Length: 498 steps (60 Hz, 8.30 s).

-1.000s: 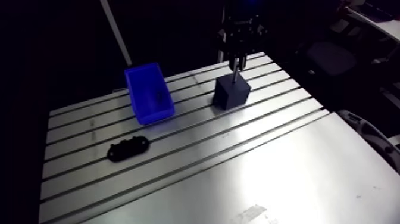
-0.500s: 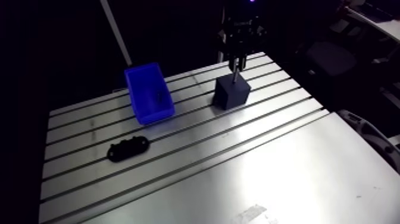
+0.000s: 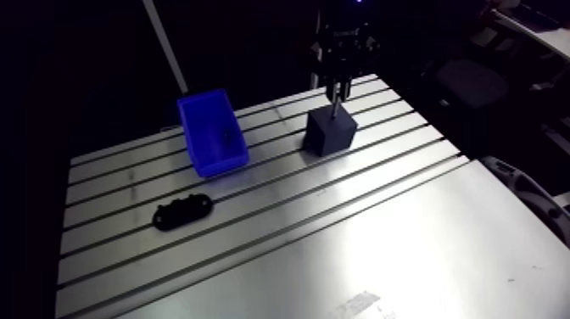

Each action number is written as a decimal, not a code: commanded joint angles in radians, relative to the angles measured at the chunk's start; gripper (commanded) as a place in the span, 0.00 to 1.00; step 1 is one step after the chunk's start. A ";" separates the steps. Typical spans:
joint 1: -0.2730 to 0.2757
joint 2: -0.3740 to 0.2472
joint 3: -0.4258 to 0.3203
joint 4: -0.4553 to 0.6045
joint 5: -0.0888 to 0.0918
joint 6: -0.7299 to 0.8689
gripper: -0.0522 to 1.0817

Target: Pick up the M10 bolt and insert it into the hole until fully seated.

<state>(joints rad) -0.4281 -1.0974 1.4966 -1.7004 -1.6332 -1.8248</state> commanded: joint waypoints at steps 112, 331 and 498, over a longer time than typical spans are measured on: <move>0.000 0.005 -0.009 -0.017 -0.001 -0.001 1.00; 0.000 0.012 0.019 -0.023 -0.010 0.000 0.50; 0.244 -0.319 -0.138 0.221 0.043 0.051 0.05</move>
<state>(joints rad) -0.1904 -1.4136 1.3762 -1.4828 -1.5894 -1.7847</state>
